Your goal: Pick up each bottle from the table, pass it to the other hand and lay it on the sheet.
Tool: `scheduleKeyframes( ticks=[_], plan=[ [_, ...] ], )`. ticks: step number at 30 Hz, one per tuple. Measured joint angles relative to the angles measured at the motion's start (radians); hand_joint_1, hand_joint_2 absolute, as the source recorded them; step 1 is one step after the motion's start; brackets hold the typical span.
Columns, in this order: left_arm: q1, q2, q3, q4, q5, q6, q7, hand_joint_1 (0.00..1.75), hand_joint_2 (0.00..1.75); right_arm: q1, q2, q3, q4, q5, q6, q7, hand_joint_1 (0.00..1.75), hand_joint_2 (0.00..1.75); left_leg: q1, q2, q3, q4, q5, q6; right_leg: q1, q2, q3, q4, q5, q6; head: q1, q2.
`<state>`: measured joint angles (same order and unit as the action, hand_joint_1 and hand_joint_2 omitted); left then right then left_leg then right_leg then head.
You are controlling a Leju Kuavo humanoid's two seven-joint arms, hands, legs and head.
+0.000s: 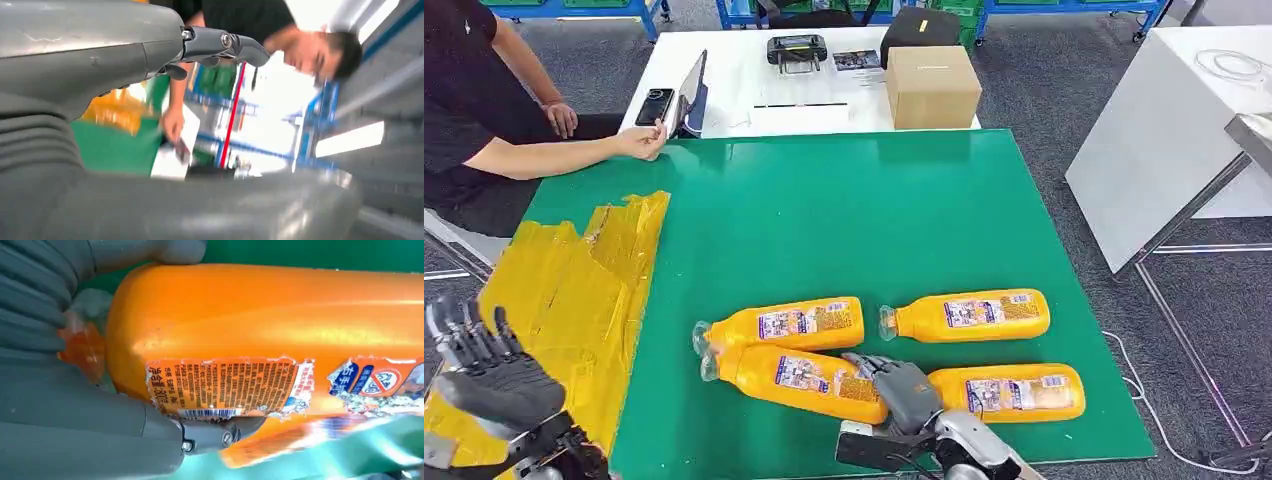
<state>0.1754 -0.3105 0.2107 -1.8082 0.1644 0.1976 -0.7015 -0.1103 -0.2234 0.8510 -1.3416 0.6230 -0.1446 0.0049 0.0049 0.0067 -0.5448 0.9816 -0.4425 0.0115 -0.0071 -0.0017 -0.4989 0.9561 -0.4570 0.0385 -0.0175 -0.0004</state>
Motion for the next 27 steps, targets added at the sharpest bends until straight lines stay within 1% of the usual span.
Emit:
scheduleKeyframes(
  ticks=[3, 5, 7, 11, 16, 20, 24, 26, 27],
  plan=[
    [0.017, -0.012, 0.053, -0.026, 0.025, 0.016, 0.000, 0.00, 1.75, 0.048, 0.077, -0.045, -0.002, 0.030, -0.040, -0.031, 1.75, 1.75, 0.001, -0.001, -0.005, 0.000, 0.002, -0.002, 0.000, -0.001, -0.004, 0.001, 0.000, 0.000, 0.000, 0.000],
    [0.025, -0.017, 0.075, -0.039, 0.028, 0.021, 0.000, 0.00, 1.75, 0.062, 0.115, -0.072, -0.003, 0.035, -0.054, -0.035, 1.75, 1.75, 0.001, -0.002, -0.007, 0.000, 0.002, -0.002, 0.001, -0.001, -0.006, 0.001, 0.000, 0.000, 0.000, 0.000],
    [0.029, -0.021, 0.088, -0.047, 0.029, 0.027, 0.000, 0.00, 1.75, 0.071, 0.135, -0.091, -0.003, 0.038, -0.057, -0.039, 1.75, 1.75, 0.001, -0.002, -0.007, 0.000, 0.002, -0.002, 0.000, -0.001, -0.006, 0.001, 0.000, 0.000, 0.001, 0.000],
    [0.032, -0.024, 0.111, -0.067, 0.081, 0.073, 0.000, 0.00, 1.75, 0.094, 0.175, -0.124, -0.004, 0.045, -0.069, -0.079, 1.75, 1.75, 0.000, -0.002, -0.009, 0.000, 0.002, -0.002, -0.001, -0.001, -0.007, 0.001, 0.000, 0.000, 0.000, 0.000],
    [0.033, -0.028, 0.128, -0.062, 0.090, 0.034, 0.000, 0.00, 1.75, 0.110, 0.212, -0.153, -0.006, 0.047, -0.081, -0.101, 1.75, 1.75, -0.001, -0.002, -0.009, 0.000, 0.002, -0.002, -0.002, -0.001, -0.008, 0.001, 0.000, 0.000, 0.000, 0.000],
    [0.031, -0.029, 0.123, -0.014, 0.080, -0.044, 0.019, 0.00, 1.75, 0.127, 0.228, -0.172, -0.018, 0.048, -0.109, -0.121, 1.75, 1.75, -0.001, -0.002, -0.009, 0.000, 0.002, -0.002, -0.001, -0.001, -0.008, 0.001, 0.000, 0.000, 0.000, 0.000],
    [0.025, -0.030, 0.122, 0.022, 0.079, -0.060, 0.024, 0.00, 1.75, 0.139, 0.235, -0.183, -0.032, 0.048, -0.114, -0.125, 1.75, 1.75, -0.001, -0.002, -0.009, 0.000, 0.002, -0.002, -0.001, 0.000, -0.008, 0.001, 0.000, 0.000, 0.000, 0.000],
    [0.025, -0.030, 0.120, 0.033, 0.084, -0.092, 0.052, 0.00, 1.75, 0.146, 0.236, -0.188, -0.039, 0.043, -0.124, -0.133, 1.75, 1.75, -0.001, -0.002, -0.009, 0.000, 0.002, -0.002, -0.001, -0.001, -0.009, 0.001, 0.000, 0.000, 0.000, 0.000],
    [0.025, -0.029, 0.114, 0.040, 0.096, -0.134, 0.083, 0.00, 1.75, 0.150, 0.236, -0.193, -0.045, 0.038, -0.137, -0.145, 1.75, 1.75, -0.001, -0.002, -0.009, 0.000, 0.002, -0.002, -0.001, -0.001, -0.009, 0.001, 0.000, 0.000, 0.000, 0.000]
  ],
)
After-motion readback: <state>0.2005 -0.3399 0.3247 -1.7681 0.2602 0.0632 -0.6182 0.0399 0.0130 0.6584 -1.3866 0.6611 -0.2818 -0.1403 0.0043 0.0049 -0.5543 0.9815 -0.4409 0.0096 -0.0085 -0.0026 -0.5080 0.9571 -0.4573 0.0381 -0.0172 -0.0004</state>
